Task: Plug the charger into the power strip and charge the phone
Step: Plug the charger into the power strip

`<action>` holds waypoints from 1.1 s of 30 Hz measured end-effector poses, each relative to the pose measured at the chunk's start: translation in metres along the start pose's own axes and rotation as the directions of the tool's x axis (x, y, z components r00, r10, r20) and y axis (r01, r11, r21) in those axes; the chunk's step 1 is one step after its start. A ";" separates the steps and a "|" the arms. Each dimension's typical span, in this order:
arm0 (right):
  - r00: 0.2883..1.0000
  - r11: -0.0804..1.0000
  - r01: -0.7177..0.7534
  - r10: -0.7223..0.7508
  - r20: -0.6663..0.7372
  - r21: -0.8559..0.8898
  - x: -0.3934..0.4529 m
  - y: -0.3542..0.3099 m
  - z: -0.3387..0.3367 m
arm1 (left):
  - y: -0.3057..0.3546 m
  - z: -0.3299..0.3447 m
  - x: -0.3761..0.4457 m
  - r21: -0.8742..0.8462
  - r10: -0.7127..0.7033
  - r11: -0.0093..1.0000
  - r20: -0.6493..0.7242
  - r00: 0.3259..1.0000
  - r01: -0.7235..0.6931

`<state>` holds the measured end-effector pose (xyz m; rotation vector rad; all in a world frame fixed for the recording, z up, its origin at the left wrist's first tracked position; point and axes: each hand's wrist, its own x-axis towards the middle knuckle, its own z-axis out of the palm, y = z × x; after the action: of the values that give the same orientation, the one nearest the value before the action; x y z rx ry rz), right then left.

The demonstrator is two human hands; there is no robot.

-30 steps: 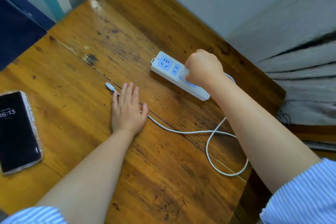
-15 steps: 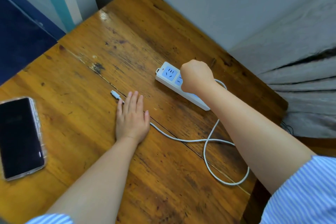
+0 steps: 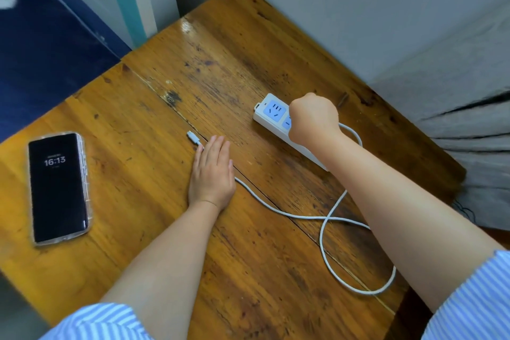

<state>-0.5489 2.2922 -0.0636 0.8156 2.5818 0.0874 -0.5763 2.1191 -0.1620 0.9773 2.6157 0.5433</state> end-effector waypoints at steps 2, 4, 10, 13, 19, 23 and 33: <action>0.999 0.999 0.042 -0.042 -0.005 -0.028 -0.002 0.002 0.000 | 0.001 0.000 -0.001 -0.025 -0.017 1.000 -0.042 0.999 0.016; 0.996 0.994 0.084 -0.085 -0.022 -0.064 -0.005 0.005 0.001 | 0.002 0.001 -0.003 -0.019 -0.039 0.999 -0.090 0.995 0.038; 0.957 0.979 0.101 -0.145 -0.251 -0.178 -0.029 -0.012 0.016 | 0.000 0.003 -0.003 -0.116 -0.122 0.988 -0.200 0.972 0.100; 0.919 0.973 0.230 -0.212 -0.332 0.014 -0.049 -0.033 0.032 | -0.001 0.003 -0.002 -0.208 -0.157 0.971 -0.204 0.966 0.114; 0.957 0.916 0.271 -0.224 -0.184 0.295 -0.090 -0.060 0.083 | -0.005 -0.010 -0.007 -0.436 -0.188 0.897 -0.222 0.957 0.075; 0.978 0.920 0.130 -0.058 -0.199 0.370 -0.103 -0.076 0.094 | -0.034 -0.035 -0.029 -0.492 -0.074 0.870 -0.179 0.981 -0.024; 0.975 0.907 0.074 0.022 -0.222 0.415 -0.092 -0.174 0.060 | -0.188 -0.148 -0.051 0.245 0.349 0.862 0.350 0.869 -0.445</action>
<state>-0.5496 2.0929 -0.1150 0.9658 2.8698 -0.4293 -0.7036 1.9172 -0.1073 1.5951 2.2711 0.0400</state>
